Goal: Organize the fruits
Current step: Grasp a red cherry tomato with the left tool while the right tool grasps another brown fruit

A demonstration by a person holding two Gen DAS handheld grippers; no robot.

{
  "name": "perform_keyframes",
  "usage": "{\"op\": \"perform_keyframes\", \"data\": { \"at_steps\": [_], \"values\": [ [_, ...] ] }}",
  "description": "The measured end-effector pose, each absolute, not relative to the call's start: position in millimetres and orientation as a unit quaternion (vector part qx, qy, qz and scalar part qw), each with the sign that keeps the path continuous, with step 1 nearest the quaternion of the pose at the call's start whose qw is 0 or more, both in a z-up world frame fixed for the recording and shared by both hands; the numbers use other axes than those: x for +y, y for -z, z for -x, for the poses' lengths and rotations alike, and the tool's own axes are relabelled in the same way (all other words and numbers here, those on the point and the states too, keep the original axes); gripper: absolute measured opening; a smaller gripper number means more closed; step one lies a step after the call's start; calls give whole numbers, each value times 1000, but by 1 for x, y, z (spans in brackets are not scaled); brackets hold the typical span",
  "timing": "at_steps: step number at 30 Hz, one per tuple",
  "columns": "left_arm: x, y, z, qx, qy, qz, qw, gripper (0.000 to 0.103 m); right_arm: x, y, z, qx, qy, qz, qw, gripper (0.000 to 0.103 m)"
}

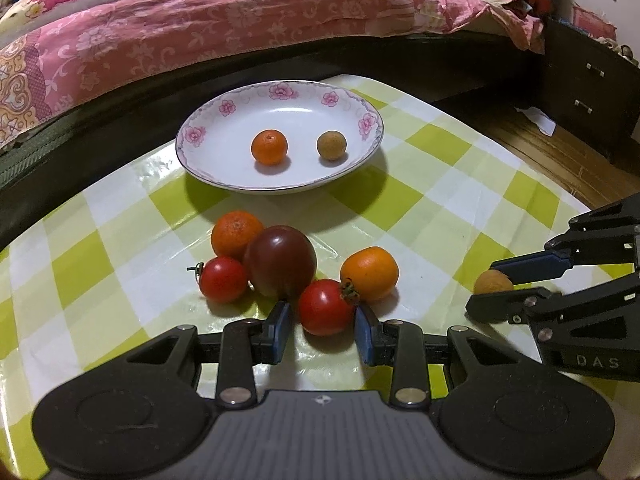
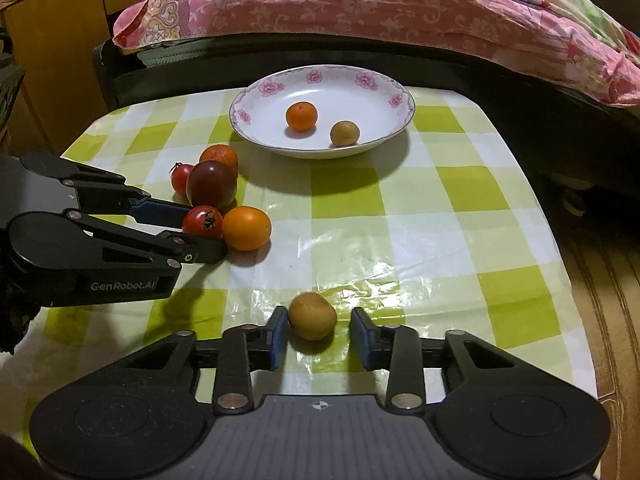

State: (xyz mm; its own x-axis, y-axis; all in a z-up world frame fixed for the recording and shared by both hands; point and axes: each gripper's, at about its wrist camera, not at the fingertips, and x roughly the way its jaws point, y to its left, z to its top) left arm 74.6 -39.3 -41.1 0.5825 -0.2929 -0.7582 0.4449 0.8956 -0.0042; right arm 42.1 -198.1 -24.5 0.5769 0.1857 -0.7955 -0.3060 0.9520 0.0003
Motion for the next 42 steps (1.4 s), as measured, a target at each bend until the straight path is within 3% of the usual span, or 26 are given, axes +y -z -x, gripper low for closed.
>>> {"op": "perform_keyframes", "data": {
  "at_steps": [5, 27, 42],
  "values": [
    [-40, 40, -74, 410, 212, -93, 882, 37, -196, 25, -41, 435, -140, 76, 886, 21],
    [-42, 38, -39, 412, 255, -134, 865, 38, -197, 27, -31, 428, -164, 93, 884, 23],
    [-44, 40, -43, 399, 253, -134, 871, 44, -199, 26, -26, 424, -166, 98, 885, 24]
  ]
}}
